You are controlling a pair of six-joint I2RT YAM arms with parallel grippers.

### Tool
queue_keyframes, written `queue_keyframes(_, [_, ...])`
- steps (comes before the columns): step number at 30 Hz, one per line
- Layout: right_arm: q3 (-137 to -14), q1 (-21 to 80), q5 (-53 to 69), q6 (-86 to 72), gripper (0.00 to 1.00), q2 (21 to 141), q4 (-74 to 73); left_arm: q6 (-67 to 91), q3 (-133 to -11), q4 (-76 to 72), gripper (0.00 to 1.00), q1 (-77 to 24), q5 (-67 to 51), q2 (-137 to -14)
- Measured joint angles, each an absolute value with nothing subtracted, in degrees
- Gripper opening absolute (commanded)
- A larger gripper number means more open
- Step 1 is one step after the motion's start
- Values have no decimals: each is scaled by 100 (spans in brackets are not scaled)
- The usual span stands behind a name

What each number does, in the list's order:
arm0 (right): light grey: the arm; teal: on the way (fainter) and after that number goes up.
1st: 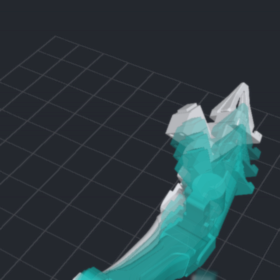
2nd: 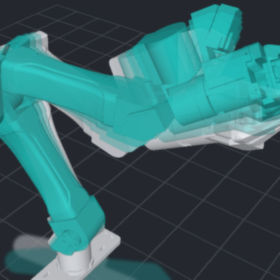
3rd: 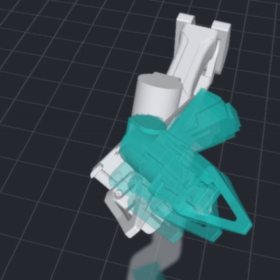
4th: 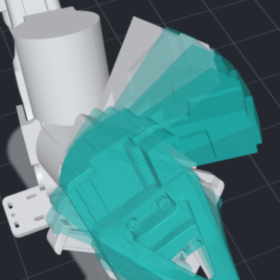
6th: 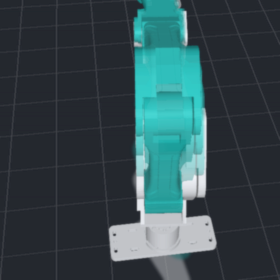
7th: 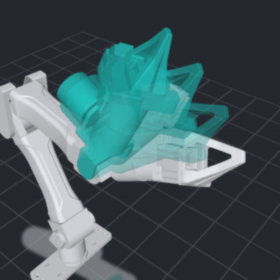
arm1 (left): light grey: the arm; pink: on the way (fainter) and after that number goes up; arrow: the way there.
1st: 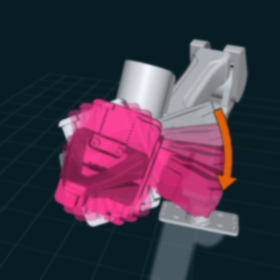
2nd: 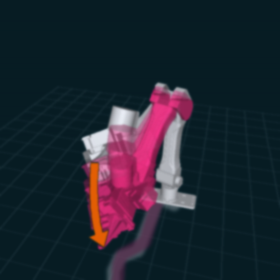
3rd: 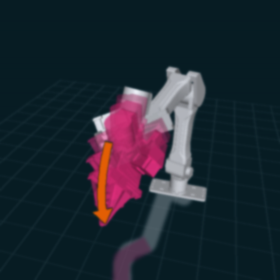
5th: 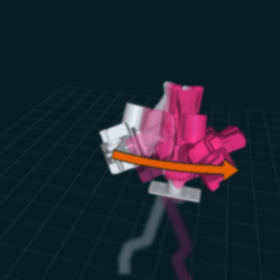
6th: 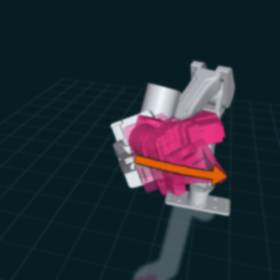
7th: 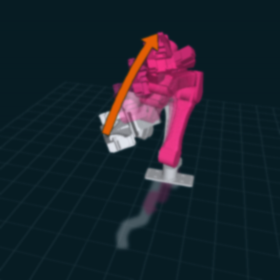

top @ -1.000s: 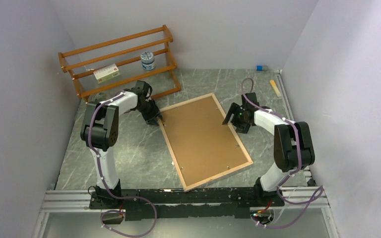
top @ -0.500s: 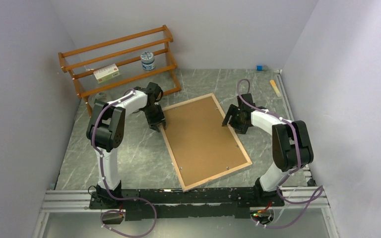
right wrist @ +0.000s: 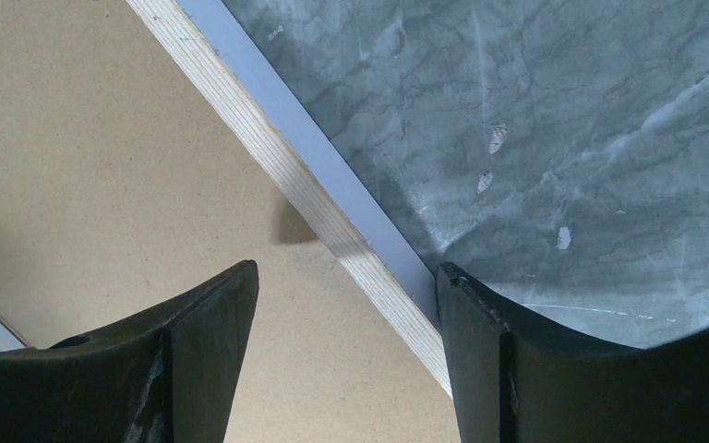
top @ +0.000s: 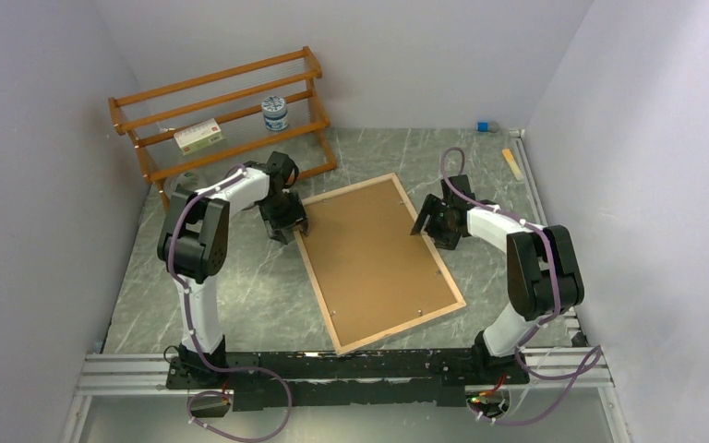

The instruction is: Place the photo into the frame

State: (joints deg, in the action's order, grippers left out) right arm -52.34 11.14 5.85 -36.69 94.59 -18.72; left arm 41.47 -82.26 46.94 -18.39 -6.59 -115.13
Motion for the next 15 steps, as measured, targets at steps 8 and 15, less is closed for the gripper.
queue_keyframes(8, [-5133, 1131, 607, -3712, 73, 9395, -1745, 4294, -8187, 4338, 53, -1649, -648, -11480])
queue_keyframes(15, [-5098, 1138, 646, -3752, 72, 9378, -1697, 4294, -8241, 4353, 36, -1662, -513, -11502])
